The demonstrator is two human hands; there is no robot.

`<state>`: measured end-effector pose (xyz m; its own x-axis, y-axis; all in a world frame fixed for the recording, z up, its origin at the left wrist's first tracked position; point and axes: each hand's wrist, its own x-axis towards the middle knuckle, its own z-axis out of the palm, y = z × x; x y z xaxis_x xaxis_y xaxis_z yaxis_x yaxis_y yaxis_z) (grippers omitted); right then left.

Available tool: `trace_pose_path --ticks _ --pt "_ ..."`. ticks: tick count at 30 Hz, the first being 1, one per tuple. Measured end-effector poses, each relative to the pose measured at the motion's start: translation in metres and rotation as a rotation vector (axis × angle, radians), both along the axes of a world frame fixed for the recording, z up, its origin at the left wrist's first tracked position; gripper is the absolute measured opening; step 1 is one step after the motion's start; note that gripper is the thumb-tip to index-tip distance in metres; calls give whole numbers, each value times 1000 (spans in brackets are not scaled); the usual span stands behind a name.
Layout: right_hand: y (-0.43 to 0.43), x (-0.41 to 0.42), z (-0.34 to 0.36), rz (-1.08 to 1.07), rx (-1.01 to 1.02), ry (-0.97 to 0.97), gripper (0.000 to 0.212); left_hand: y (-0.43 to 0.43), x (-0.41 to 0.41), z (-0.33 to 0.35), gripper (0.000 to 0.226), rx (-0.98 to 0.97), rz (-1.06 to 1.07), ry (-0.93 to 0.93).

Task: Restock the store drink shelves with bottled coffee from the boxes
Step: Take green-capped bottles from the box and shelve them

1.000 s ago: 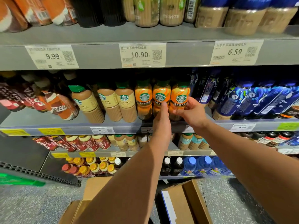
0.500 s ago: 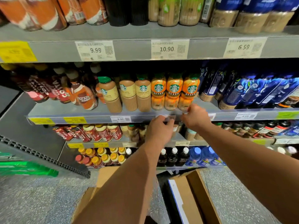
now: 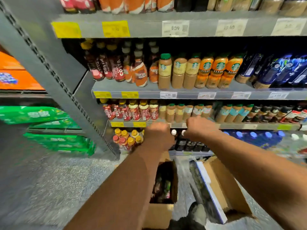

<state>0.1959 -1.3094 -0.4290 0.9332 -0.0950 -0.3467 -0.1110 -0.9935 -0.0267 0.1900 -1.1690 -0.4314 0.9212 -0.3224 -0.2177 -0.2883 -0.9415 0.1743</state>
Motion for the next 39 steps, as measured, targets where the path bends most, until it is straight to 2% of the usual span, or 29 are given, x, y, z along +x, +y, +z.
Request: trace_pose_path --ticks 5,8,13,18,24,30,33,36,39 --pt "56 -31 -35 46 37 84 21 55 -28 -32 32 91 -6 111" --pt "75 -46 -62 79 51 126 15 77 -42 -56 36 78 13 149" --pt "91 -54 -109 108 85 195 24 101 -58 -101 30 23 54 262" --pt "98 -56 -173 70 139 242 25 111 -56 -158 29 50 99 328" --pt "93 -64 -239 -72 207 458 28 112 -52 -222 31 75 153 465" --pt "86 -68 -289 -155 298 559 18 94 -52 -276 25 -69 317 596" --pt "91 -72 -319 -209 339 601 15 94 -62 -308 31 -75 307 673" --pt "97 -75 -352 -226 364 651 16 102 -64 -343 27 -63 282 734" --pt "101 -74 -383 -332 388 676 19 108 -58 -377 26 -117 324 785"
